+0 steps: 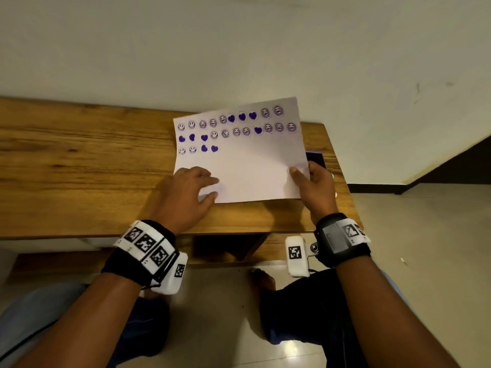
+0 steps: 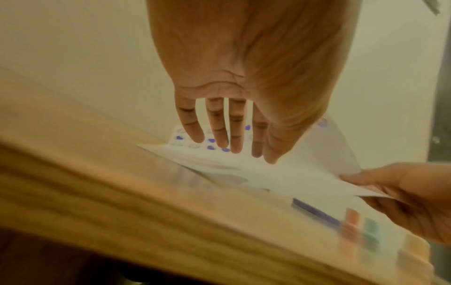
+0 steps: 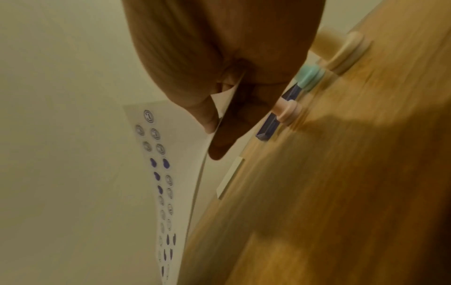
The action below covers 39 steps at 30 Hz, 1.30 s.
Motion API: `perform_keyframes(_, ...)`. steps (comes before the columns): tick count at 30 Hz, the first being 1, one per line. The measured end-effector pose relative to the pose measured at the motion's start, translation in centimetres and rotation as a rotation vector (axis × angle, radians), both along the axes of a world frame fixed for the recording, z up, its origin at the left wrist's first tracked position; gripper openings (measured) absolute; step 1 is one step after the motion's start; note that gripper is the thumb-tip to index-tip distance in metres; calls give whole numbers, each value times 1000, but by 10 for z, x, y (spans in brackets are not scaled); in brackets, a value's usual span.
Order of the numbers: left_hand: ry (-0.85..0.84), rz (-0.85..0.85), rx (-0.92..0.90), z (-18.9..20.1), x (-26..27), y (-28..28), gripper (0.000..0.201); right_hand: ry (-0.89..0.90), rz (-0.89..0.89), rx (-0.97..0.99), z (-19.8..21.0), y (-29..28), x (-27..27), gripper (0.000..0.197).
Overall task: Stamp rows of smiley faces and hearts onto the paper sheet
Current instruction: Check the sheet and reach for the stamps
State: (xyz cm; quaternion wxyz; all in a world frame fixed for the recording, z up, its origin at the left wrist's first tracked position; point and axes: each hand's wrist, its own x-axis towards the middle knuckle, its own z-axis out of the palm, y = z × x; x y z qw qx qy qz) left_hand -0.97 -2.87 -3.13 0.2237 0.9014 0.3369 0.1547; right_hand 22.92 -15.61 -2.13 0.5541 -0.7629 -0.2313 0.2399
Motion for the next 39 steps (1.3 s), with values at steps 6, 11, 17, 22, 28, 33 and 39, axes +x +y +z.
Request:
perform_keyframes(6,-72,263,44,-1,-38,43,32,240,-46,214,6,5,14,25)
perform_keyframes(11,-7,378,18,-12,-76,61,40,335,-18,234,0,0,24,31)
perform_keyframes(17,209,418,-30,-24,-88,65,39,398,19,250,-8,-4,20,33)
perform_keyframes(22,266,445,-41,-20,-80,71,40,411,44,275,-4,-5,18,28)
perform_keyframes(28,285,450,-41,-20,-79,69,40,402,34,248,-5,-6,19,32)
perform_keyframes(33,297,451,-40,-19,-80,68,40,401,26,227,-6,-6,16,32)
perform_keyframes(39,175,445,39,-18,-79,65,31,354,4,90,-10,-5,4,25)
